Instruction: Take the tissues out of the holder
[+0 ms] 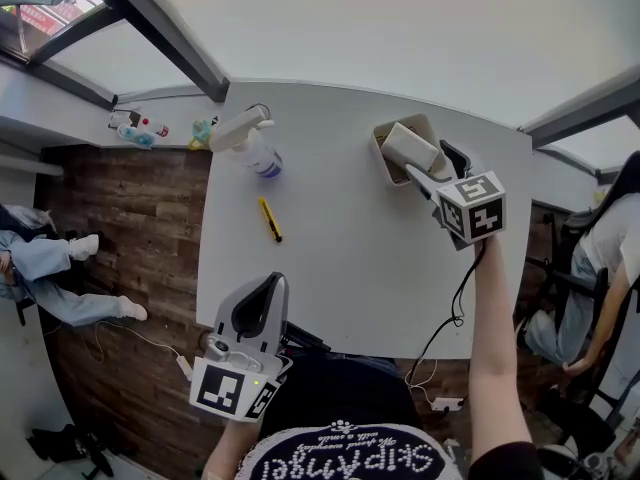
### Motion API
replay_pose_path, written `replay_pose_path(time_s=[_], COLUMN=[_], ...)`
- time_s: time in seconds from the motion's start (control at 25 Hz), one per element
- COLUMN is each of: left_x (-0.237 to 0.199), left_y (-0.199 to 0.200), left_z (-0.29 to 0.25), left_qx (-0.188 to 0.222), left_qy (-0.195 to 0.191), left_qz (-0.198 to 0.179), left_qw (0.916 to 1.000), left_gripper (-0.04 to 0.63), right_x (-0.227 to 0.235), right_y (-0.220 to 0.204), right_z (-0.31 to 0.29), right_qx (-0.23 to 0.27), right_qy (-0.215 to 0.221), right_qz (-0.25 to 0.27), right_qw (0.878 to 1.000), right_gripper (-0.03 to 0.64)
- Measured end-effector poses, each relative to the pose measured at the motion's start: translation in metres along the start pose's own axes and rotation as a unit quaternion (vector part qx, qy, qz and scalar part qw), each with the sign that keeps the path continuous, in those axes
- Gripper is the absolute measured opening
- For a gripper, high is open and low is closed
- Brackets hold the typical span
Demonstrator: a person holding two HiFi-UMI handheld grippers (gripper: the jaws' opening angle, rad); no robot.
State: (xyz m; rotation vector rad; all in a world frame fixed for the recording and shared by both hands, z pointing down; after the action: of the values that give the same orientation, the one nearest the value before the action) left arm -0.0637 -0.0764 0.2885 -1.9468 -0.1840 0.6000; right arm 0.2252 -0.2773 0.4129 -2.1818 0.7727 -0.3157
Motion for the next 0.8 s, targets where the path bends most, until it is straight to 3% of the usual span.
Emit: replay_pose_path(time_s=[0.8], left_x=[-0.007], left_y=[-0.001], left_z=[-0.006], left_qx=[-0.008], left_qy=[0.010], left_qz=[0.013], left_qw=[0.9998], left_gripper=[0.002], right_x=[0.004], right_y=[-0.004], right_z=[-0.031], right_qx=[-0.028], right_qy=[0.020], right_qz=[0.008], right_qw=[0.999], right_gripper=[0.325])
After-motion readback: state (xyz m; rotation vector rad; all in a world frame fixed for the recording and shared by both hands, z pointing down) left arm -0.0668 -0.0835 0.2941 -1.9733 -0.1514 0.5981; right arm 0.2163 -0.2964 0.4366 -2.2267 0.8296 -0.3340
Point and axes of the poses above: the fingertips, and each gripper's own axes: z backward along the fingers, x to its right, y out of its top, the point moved 6 cm from there along z, backward along the fingers, and after that the axes turned 6 degrees about z, right-handed, at the moved point
